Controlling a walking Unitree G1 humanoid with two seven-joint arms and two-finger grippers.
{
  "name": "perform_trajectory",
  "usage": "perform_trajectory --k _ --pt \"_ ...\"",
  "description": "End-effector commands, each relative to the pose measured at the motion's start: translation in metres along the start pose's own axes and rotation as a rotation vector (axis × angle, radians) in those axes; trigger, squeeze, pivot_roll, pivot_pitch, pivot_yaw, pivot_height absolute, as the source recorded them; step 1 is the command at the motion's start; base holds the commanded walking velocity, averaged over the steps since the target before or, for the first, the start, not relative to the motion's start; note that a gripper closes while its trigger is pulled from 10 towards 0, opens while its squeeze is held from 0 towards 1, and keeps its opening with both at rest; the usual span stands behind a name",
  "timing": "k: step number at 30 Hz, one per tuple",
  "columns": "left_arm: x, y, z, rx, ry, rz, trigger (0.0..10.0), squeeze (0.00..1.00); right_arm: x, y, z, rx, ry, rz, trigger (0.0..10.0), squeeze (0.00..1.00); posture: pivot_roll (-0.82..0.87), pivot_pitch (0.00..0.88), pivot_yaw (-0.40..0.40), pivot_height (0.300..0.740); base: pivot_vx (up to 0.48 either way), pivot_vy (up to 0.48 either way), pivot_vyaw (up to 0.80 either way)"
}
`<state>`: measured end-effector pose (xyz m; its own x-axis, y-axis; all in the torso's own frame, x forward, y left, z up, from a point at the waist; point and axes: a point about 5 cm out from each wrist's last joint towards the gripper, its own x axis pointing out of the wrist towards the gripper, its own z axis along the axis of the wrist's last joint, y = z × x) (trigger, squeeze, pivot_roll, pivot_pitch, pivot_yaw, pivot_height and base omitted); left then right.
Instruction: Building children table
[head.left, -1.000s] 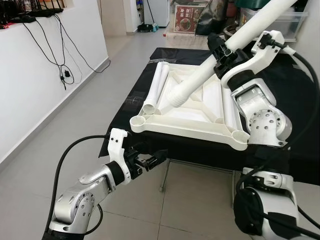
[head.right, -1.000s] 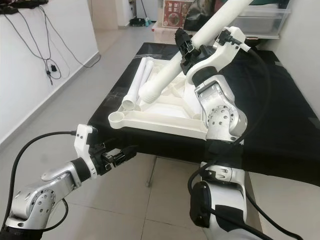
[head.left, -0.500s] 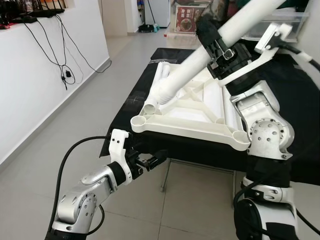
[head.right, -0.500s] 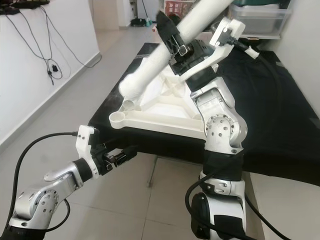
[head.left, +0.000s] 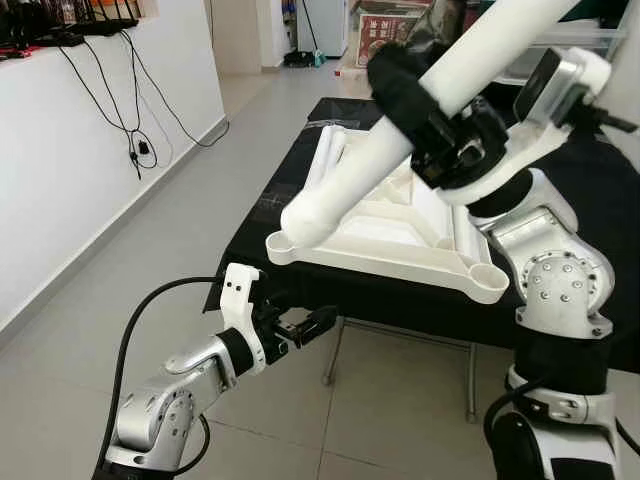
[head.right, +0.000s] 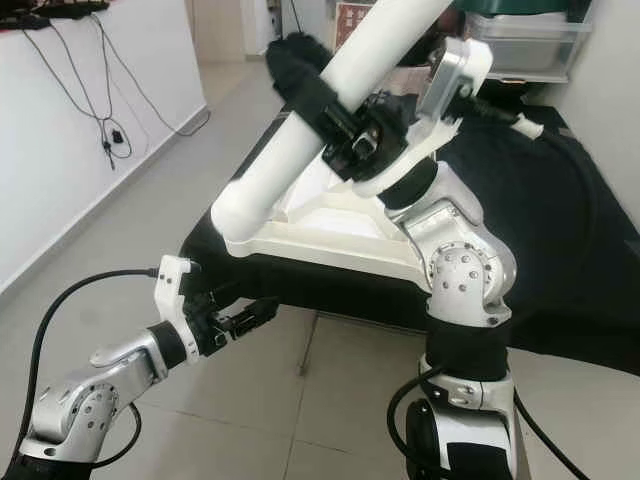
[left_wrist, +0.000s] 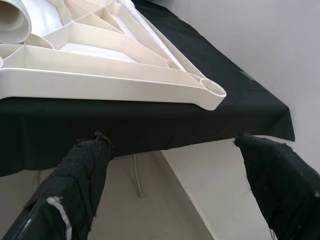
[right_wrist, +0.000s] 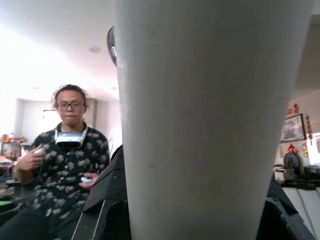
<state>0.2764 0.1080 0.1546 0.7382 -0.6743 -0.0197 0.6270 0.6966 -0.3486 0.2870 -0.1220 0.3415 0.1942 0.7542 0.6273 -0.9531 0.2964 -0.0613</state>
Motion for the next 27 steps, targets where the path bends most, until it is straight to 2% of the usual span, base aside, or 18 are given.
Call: perform_trajectory --k 1,14,20,21,25,26,27 --pt "-0.001 0.001 -0.005 -0.003 0.013 0.006 10.0 0.00 0.001 0.005 -0.001 -0.004 0.012 0.028 0.0 0.00 0.01 0.000 -0.007 0.740 0.000 0.000 0.00" --pt "0.000 0.002 -0.005 0.009 0.013 0.001 10.0 0.00 -0.007 0.006 -0.013 -0.005 0.066 0.021 0.0 0.00 0.01 0.000 0.005 0.740 0.000 0.000 0.00" --pt "-0.006 -0.001 0.002 0.009 0.026 -0.093 10.0 0.00 -0.009 0.006 -0.018 -0.005 0.084 0.027 0.0 0.00 0.01 0.000 0.005 0.740 0.000 0.000 0.00" --pt "-0.013 -0.005 0.011 0.055 0.051 -0.190 10.0 0.00 -0.009 0.005 -0.022 -0.015 0.101 0.022 0.0 0.00 0.02 0.000 0.002 0.740 0.000 0.000 0.00" --pt "-0.016 -0.006 0.015 0.078 0.060 -0.223 10.0 0.00 -0.008 0.004 -0.023 -0.019 0.106 0.019 0.0 0.00 0.02 0.000 0.001 0.740 0.000 0.000 0.00" --pt "-0.016 -0.002 0.026 0.158 0.062 -0.240 10.0 0.00 -0.007 0.004 -0.026 -0.014 0.114 0.020 0.0 0.00 0.02 0.000 0.001 0.740 0.000 0.000 0.00" --pt "-0.015 0.000 0.031 0.182 0.059 -0.238 10.0 0.00 -0.007 0.004 -0.028 -0.011 0.118 0.022 0.0 0.00 0.02 0.000 0.002 0.740 0.000 0.000 0.00"
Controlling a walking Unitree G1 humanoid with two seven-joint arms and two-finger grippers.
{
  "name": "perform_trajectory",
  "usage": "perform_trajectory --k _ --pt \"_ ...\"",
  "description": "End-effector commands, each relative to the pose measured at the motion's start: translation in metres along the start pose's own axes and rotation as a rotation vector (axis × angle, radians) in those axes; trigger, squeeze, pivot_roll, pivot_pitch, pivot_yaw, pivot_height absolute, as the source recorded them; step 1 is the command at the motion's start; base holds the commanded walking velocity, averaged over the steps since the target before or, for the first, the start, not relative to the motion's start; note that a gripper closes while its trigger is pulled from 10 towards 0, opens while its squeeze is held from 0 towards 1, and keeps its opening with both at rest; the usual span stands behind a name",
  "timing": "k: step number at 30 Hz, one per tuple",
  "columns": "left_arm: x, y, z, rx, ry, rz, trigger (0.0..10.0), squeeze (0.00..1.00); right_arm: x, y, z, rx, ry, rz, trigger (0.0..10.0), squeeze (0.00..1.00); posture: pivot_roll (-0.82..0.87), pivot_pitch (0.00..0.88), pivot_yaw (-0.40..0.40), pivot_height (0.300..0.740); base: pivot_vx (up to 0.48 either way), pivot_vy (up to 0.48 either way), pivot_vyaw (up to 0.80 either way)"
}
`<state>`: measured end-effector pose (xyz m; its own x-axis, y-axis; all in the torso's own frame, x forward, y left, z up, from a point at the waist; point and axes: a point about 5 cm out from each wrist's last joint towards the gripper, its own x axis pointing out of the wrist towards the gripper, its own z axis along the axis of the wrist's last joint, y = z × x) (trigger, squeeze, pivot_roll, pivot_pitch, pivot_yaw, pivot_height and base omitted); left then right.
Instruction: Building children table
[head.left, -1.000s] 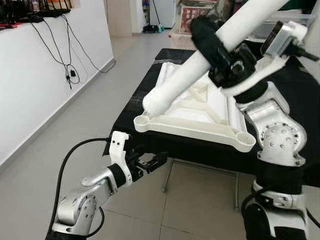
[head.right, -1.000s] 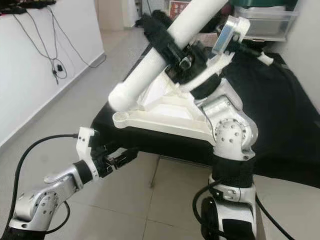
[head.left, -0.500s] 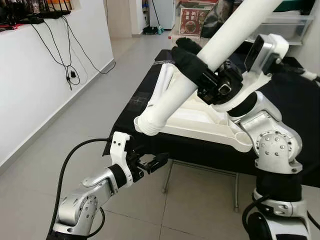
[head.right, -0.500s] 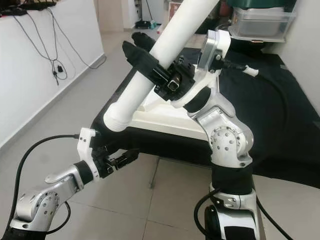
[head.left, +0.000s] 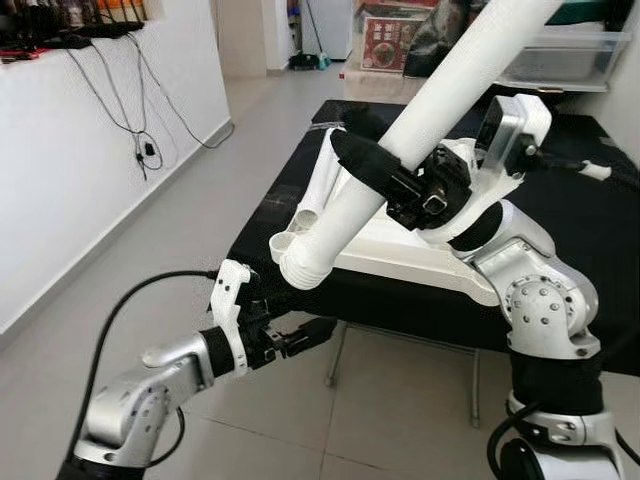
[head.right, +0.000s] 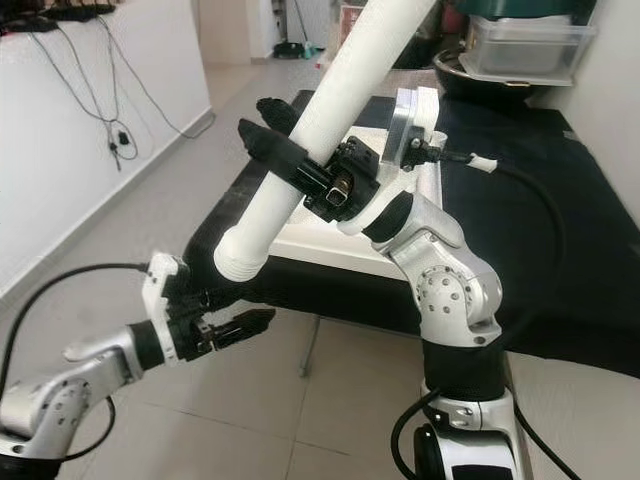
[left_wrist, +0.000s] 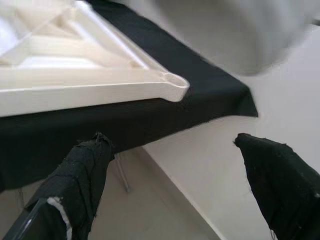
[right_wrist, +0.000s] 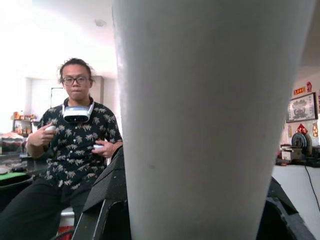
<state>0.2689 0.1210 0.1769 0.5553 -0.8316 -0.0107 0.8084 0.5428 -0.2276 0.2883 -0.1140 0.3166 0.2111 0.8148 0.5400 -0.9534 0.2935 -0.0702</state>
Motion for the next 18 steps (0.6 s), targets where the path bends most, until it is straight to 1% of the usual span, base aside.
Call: perform_trajectory --k 1,3,8,10,13,15,18 --pt "-0.001 0.004 0.008 0.052 0.004 -0.003 10.0 0.00 0.003 0.001 -0.003 -0.006 0.011 0.015 0.0 0.00 0.02 0.000 0.002 0.740 0.000 0.000 0.00" --pt "-0.001 0.009 0.017 0.094 -0.004 0.006 10.0 0.00 0.003 0.003 -0.008 -0.004 0.029 0.024 0.0 0.00 0.02 0.000 0.003 0.740 0.000 0.000 0.00" --pt "0.000 0.010 0.021 0.109 -0.020 0.018 10.0 0.00 0.003 0.004 -0.009 -0.003 0.034 0.026 0.0 0.00 0.02 0.000 0.006 0.740 0.000 0.000 0.00" --pt "0.002 0.012 0.028 0.132 -0.049 0.044 10.0 0.00 0.001 0.005 -0.012 0.007 0.056 0.033 0.0 0.00 0.01 0.000 0.006 0.740 0.000 0.000 0.00" --pt "0.002 0.013 0.029 0.137 -0.051 0.049 10.0 0.00 -0.001 0.005 -0.013 0.009 0.067 0.037 0.0 0.00 0.01 0.000 0.004 0.740 0.000 0.000 0.00" --pt "0.004 0.011 0.029 0.136 -0.054 0.040 10.0 0.00 -0.002 0.008 -0.019 0.023 0.104 0.056 0.0 0.00 0.01 0.000 -0.001 0.740 0.000 0.000 0.00" --pt "0.005 0.010 0.029 0.137 -0.055 0.027 10.0 0.00 -0.002 0.009 -0.022 0.030 0.117 0.063 0.0 0.00 0.01 0.000 -0.002 0.740 0.000 0.000 0.00"
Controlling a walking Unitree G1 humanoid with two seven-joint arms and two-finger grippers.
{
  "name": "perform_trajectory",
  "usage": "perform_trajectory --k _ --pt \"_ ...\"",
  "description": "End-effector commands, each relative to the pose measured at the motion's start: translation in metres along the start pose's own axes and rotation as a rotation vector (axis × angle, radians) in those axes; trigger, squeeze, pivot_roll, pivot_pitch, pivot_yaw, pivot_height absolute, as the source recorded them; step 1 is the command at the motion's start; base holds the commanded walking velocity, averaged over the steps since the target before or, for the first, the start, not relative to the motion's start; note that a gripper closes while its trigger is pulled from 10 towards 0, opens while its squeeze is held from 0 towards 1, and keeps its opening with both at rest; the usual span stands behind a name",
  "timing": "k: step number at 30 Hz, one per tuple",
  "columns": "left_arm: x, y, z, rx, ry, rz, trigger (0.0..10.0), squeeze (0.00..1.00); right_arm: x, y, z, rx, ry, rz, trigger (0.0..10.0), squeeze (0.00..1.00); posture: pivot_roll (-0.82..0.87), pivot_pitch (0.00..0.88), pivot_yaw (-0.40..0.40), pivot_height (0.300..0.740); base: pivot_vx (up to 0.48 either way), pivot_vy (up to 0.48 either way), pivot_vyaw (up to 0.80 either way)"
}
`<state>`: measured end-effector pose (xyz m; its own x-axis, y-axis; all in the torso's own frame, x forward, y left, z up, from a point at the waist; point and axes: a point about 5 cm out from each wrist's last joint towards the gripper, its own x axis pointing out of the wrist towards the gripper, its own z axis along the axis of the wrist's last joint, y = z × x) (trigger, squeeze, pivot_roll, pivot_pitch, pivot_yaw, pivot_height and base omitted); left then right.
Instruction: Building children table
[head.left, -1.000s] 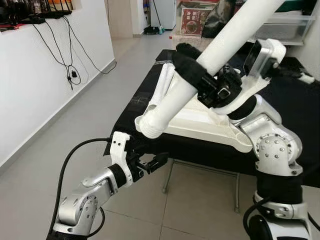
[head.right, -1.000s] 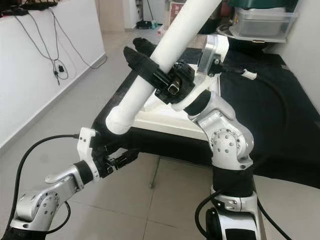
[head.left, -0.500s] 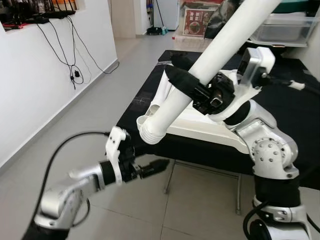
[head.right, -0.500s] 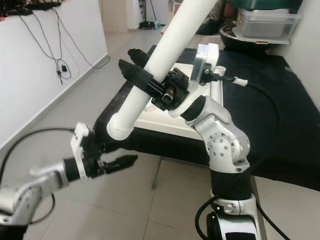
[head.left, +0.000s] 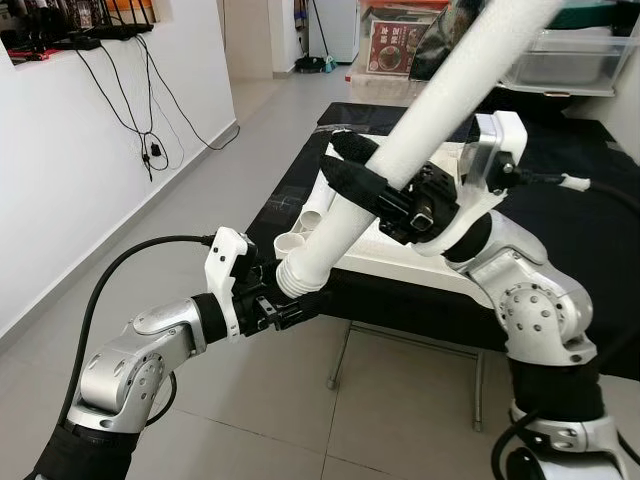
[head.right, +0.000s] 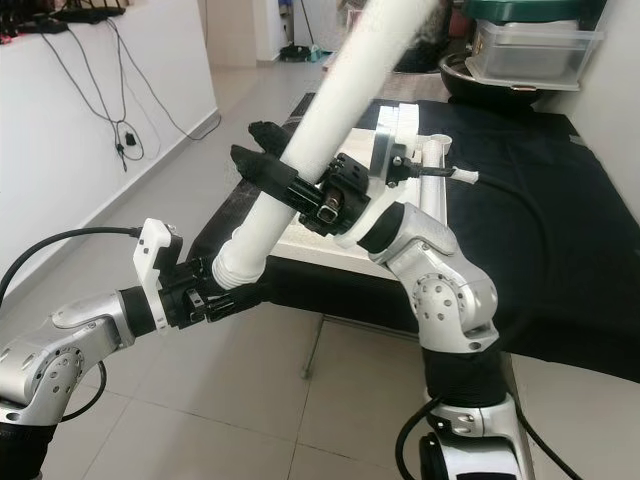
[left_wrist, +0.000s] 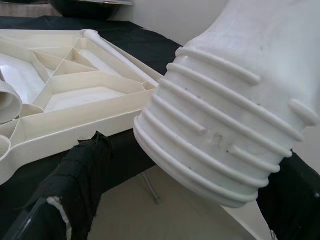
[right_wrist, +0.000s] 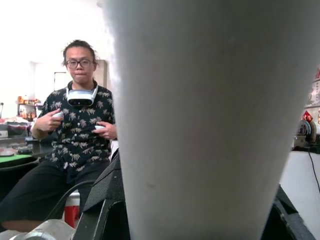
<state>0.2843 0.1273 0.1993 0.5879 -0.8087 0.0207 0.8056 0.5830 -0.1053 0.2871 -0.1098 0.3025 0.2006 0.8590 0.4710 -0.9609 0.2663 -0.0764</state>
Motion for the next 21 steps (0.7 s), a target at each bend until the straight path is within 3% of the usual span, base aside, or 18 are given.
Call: perform_trajectory --k 1,3,5,12,21 --pt "0.005 -0.002 0.006 0.015 -0.024 -0.022 10.0 0.00 0.005 0.008 -0.011 0.031 0.046 0.045 0.0 0.00 0.01 0.000 -0.002 0.740 0.000 0.000 0.00" --pt "0.016 -0.007 0.012 0.032 -0.041 -0.070 10.0 0.00 0.009 0.011 -0.018 0.054 0.059 0.055 0.0 0.00 0.00 0.000 -0.003 0.740 0.000 0.000 0.00" --pt "0.016 -0.007 0.012 0.032 -0.041 -0.070 10.0 0.00 0.009 0.011 -0.018 0.054 0.059 0.055 0.0 0.00 0.00 0.000 -0.003 0.740 0.000 0.000 0.00" --pt "0.040 -0.021 0.021 0.093 -0.039 -0.185 10.0 0.00 0.016 0.020 -0.035 0.101 0.104 0.075 0.0 0.00 0.00 0.000 0.005 0.740 0.000 0.000 0.00" --pt "0.047 -0.028 0.011 0.112 0.013 -0.215 10.0 0.00 0.016 0.019 -0.041 0.086 0.147 0.049 0.0 0.00 -0.02 0.000 0.014 0.740 0.000 0.000 0.00"
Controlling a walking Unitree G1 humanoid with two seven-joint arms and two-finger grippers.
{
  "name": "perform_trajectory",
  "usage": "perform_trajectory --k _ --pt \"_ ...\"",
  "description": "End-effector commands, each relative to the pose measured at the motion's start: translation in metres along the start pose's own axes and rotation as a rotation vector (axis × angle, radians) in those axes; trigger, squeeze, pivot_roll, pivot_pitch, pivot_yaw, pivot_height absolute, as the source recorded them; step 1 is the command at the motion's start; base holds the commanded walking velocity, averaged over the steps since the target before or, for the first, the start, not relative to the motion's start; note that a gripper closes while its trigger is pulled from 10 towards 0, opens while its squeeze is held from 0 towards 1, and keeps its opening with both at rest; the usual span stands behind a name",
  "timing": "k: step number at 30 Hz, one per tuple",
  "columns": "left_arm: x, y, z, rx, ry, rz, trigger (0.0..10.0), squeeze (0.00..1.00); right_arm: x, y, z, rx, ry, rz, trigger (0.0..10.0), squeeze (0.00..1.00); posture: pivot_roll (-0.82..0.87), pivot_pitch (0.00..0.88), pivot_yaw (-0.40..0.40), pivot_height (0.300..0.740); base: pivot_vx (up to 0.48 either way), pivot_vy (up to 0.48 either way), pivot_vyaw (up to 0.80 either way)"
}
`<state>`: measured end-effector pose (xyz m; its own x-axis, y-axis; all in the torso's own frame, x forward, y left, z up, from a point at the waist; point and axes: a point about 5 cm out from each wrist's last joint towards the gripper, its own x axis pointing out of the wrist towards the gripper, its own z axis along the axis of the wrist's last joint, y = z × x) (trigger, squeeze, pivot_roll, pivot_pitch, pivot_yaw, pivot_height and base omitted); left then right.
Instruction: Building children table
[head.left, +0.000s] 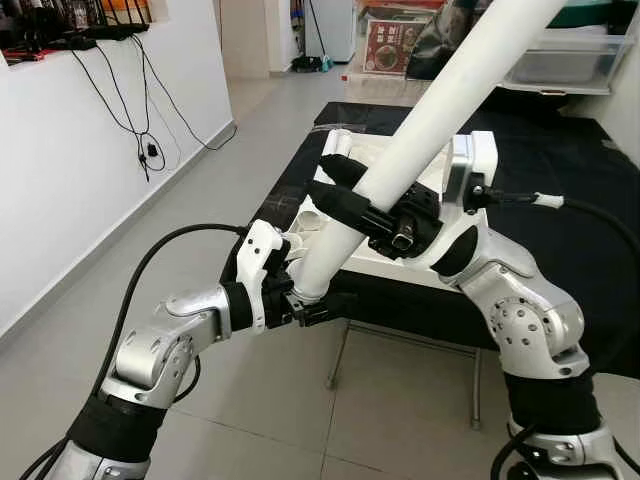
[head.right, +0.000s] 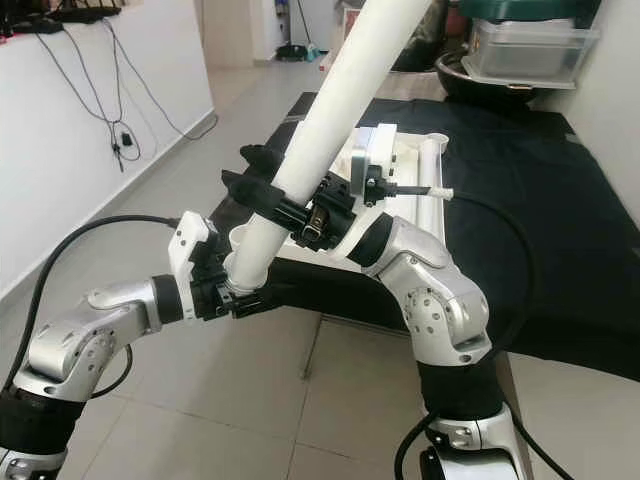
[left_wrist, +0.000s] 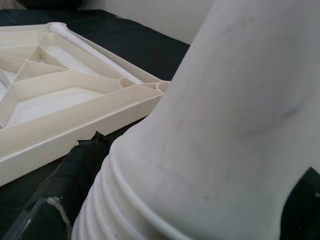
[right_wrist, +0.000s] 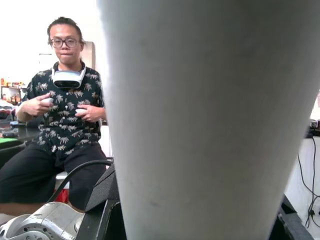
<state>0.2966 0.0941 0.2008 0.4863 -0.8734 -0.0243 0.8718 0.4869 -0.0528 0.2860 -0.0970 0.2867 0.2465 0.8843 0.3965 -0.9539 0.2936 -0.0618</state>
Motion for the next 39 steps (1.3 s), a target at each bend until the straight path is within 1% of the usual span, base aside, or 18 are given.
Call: perform_trajectory --k 1,3,5,6,12,18,21,24,27,30,32,36,39 --pt "0.014 -0.016 0.013 0.064 -0.040 -0.096 10.0 0.00 0.014 0.013 -0.020 0.080 0.063 0.084 0.0 0.00 -0.02 0.000 0.014 0.740 0.000 0.000 0.00" --pt "0.015 -0.020 0.007 0.089 0.004 -0.107 10.0 0.00 0.013 0.010 -0.023 0.063 0.106 0.069 0.0 0.00 -0.01 0.000 0.012 0.740 0.000 0.000 0.00" --pt "0.015 -0.020 0.005 0.102 0.020 -0.107 10.0 0.00 0.013 0.009 -0.024 0.058 0.120 0.066 0.0 0.00 -0.01 0.000 0.012 0.740 0.000 0.000 0.00" --pt "0.015 -0.019 0.003 0.119 0.037 -0.095 10.0 0.00 0.013 0.008 -0.026 0.052 0.141 0.067 0.0 0.00 -0.01 0.000 0.009 0.740 0.000 0.000 0.00" --pt "0.016 -0.015 -0.004 0.154 0.081 -0.068 10.0 0.00 0.014 0.002 -0.027 0.035 0.203 0.059 0.0 0.00 -0.01 0.000 0.003 0.740 0.000 0.000 0.00" --pt "0.016 -0.015 -0.013 0.135 0.097 -0.062 10.0 0.00 0.015 0.000 -0.019 0.029 0.183 0.057 0.0 0.00 -0.02 0.000 0.002 0.740 0.000 0.000 0.00" --pt "0.016 -0.015 -0.014 0.133 0.100 -0.058 10.0 0.00 0.015 -0.001 -0.018 0.027 0.179 0.052 0.0 0.00 -0.02 0.000 0.002 0.740 0.000 0.000 0.00" --pt "0.016 -0.016 -0.016 0.123 0.096 -0.053 10.0 0.00 0.015 -0.007 -0.012 0.023 0.156 0.021 0.0 0.00 -0.03 0.000 0.003 0.740 0.000 0.000 0.00" --pt "0.017 -0.017 -0.016 0.120 0.094 -0.054 10.0 0.00 0.014 -0.009 -0.010 0.023 0.151 0.014 0.0 0.00 -0.03 0.000 0.003 0.740 0.000 0.000 0.00" --pt "0.016 -0.021 -0.018 0.116 0.094 -0.074 10.0 0.00 0.012 -0.016 -0.002 0.012 0.142 -0.010 0.0 0.00 -0.03 0.000 0.001 0.740 0.000 0.000 0.00" --pt "0.016 -0.021 -0.018 0.116 0.094 -0.074 10.0 0.00 0.012 -0.016 -0.002 0.012 0.142 -0.010 0.0 0.00 -0.03 0.000 0.001 0.740 0.000 0.000 0.00" --pt "0.015 -0.021 -0.019 0.110 0.087 -0.075 10.0 0.00 0.011 -0.020 0.003 0.028 0.114 -0.035 0.0 0.00 -0.03 0.000 -0.005 0.740 0.000 0.000 0.00" --pt "0.013 -0.021 -0.022 0.107 0.092 -0.067 10.0 0.00 0.010 -0.019 0.002 0.040 0.104 -0.040 0.0 0.00 -0.03 0.000 -0.003 0.740 0.000 0.000 0.00"
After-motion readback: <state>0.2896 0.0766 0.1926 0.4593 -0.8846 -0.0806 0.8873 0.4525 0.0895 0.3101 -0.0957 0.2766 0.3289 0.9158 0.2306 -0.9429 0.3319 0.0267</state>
